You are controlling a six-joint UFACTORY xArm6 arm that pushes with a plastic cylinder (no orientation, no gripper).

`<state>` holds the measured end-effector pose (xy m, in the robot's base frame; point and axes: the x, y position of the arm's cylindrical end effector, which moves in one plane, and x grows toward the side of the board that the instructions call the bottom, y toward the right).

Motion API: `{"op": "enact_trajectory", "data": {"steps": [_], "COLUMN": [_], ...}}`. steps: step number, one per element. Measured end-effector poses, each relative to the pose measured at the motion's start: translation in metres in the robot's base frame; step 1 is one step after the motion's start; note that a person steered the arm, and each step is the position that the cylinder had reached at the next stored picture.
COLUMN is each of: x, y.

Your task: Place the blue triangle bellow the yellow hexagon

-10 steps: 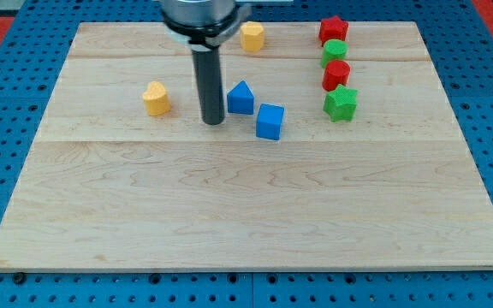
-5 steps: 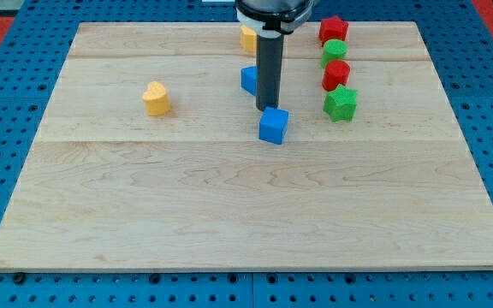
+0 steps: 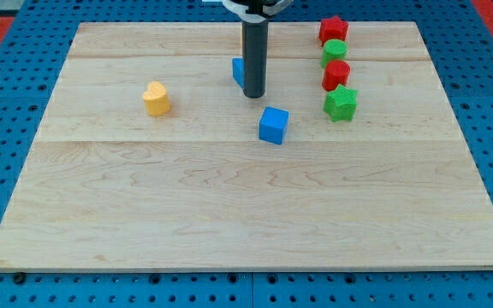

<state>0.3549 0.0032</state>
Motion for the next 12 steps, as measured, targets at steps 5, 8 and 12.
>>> {"op": "enact_trajectory", "data": {"steps": [5,8,12], "x": [-0.042,-0.053,-0.078], "y": [-0.024,-0.036,-0.064]}}
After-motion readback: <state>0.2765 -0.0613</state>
